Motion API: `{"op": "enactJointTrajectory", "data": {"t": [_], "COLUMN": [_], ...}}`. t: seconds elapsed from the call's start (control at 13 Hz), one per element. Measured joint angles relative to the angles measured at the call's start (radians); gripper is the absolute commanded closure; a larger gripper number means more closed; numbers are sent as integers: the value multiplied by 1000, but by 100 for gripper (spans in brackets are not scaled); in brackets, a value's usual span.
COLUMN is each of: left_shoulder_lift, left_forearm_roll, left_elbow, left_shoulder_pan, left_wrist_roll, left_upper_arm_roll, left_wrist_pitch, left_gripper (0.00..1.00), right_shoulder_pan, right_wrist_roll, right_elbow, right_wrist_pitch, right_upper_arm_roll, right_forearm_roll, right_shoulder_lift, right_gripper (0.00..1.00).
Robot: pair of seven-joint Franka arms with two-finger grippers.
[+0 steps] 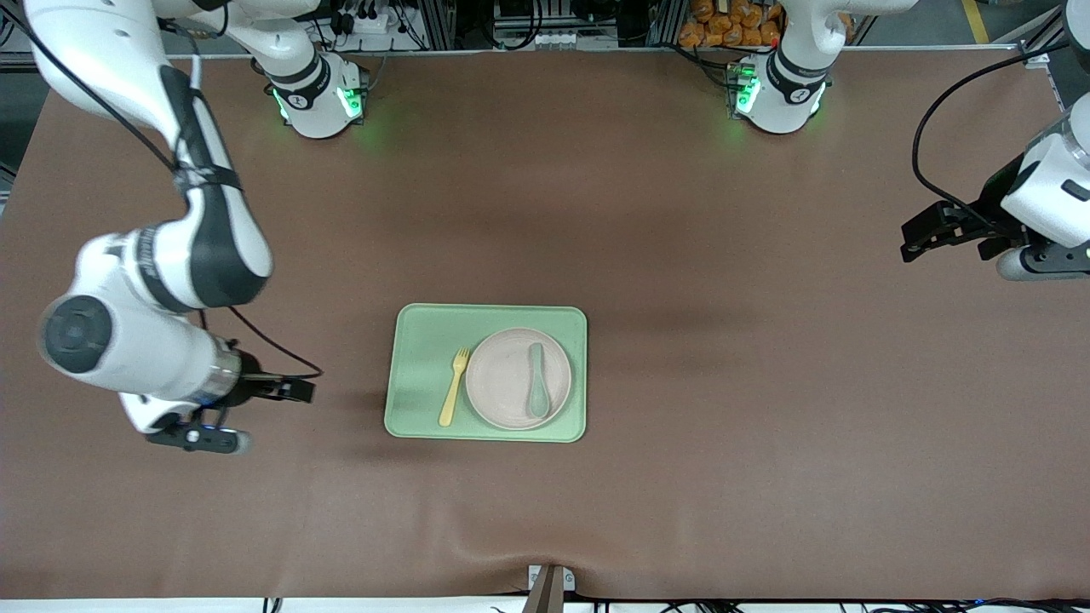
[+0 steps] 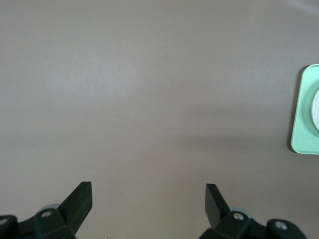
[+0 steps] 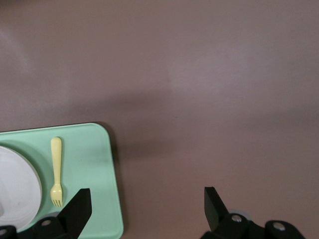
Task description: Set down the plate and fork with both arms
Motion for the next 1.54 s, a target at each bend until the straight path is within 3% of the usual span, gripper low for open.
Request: {"op": "enactJointTrajectory", "data": {"t": [0.15,0.62,1.0,1.23,1.54], "left_shoulder_lift": [-9,-38,-60,-72,-81], "left_forearm_roll": [0,0,0,0,0], "left_elbow": [10,13,13,13,13], "left_shoulder_pan": [-1,-1,0,0,1], "left_wrist_roll": [0,1,1,1,33], "left_upper_arm_roll": [-14,-26,-30,-35,-35], "left_wrist_pitch": [0,-2,-21,-29,-42], "left_gripper": [0,0,0,0,0], "right_shoulder_pan": [-21,-73,-73,-73,-110], "right_wrist_roll": [-34,-76,-76,-78,-87], "right_elbow": [-50,-343,-392,-390,-252], "right_wrist_pitch": [-22,-25,-137,-131,-184], "right_upper_arm_roll": [0,-1,16,10,-1], "right_forearm_roll": [2,2,2,2,2], "right_shoulder_lift": [-83,-414,-594,-610,-509], "right_gripper": [0,0,0,0,0]}}
